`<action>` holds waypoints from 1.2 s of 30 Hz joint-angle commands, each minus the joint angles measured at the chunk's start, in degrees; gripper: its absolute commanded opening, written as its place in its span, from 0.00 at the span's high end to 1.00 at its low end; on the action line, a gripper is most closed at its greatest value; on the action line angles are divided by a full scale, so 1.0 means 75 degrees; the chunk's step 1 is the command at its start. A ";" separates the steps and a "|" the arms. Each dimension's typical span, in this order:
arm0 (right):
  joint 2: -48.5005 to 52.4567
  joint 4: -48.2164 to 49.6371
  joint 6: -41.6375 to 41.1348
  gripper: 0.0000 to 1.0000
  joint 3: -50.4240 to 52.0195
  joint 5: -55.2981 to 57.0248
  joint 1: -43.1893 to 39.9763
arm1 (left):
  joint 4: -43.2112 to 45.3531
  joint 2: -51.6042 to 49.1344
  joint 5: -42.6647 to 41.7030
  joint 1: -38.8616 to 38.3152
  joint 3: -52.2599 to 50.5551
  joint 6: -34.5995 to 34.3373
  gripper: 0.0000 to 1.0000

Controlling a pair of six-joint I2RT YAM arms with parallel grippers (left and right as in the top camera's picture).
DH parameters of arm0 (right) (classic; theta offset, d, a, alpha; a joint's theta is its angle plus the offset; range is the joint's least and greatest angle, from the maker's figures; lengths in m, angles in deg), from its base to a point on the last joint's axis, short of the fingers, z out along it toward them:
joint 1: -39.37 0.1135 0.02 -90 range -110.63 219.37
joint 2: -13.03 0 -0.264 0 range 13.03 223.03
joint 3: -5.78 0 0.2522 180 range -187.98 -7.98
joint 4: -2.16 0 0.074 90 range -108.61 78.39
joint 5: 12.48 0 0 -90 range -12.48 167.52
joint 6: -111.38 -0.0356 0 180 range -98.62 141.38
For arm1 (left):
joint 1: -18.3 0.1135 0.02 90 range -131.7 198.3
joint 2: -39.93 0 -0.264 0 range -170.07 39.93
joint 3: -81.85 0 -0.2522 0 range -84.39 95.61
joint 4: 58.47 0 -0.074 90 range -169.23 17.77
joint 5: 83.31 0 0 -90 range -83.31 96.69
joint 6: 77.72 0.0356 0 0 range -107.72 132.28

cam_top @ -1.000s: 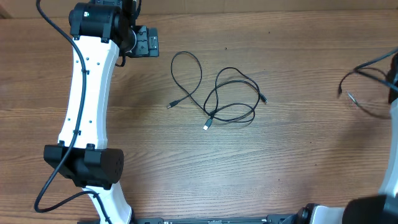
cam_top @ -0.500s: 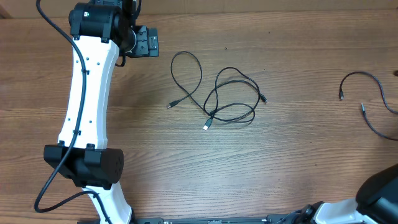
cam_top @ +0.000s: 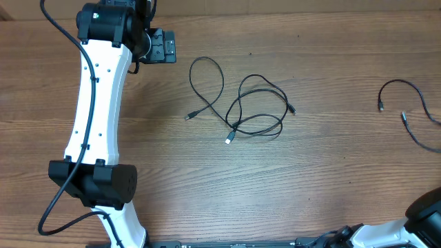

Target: Untangle cables

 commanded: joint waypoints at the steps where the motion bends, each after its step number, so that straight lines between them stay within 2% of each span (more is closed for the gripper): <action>1: -0.0020 0.0032 -0.0198 0.00 -0.0152 -0.0796 0.0032 | 0.0003 -0.0050 -0.0087 -0.0015 0.0020 -0.0050 0.00; 6: -0.0023 0.0020 -0.0198 0.00 -0.0152 -0.1647 0.0029 | 0.0006 -0.0047 -0.0087 -0.0015 0.0020 -0.0050 0.00; 12: -0.0023 -0.0152 -0.0195 0.00 -0.0152 -0.3468 0.0032 | 0.0006 -0.0047 -0.0087 -0.0015 0.0020 -0.0050 0.00; 20: -0.0020 -0.0962 -0.0198 0.00 -0.0152 -0.5380 0.0385 | 0.0003 -0.0047 -0.0087 -0.0015 0.0020 -0.0050 0.00; 26: -0.0020 -0.1740 -0.0201 0.00 -0.0137 -0.5458 0.1547 | 0.0003 -0.0047 -0.0090 -0.0015 0.0020 -0.0050 0.00; 36: 0.0105 -0.2451 -0.0198 0.00 -0.0032 -0.5450 0.4572 | 0.0006 -0.0047 -0.0087 -0.0015 0.0020 -0.0050 0.00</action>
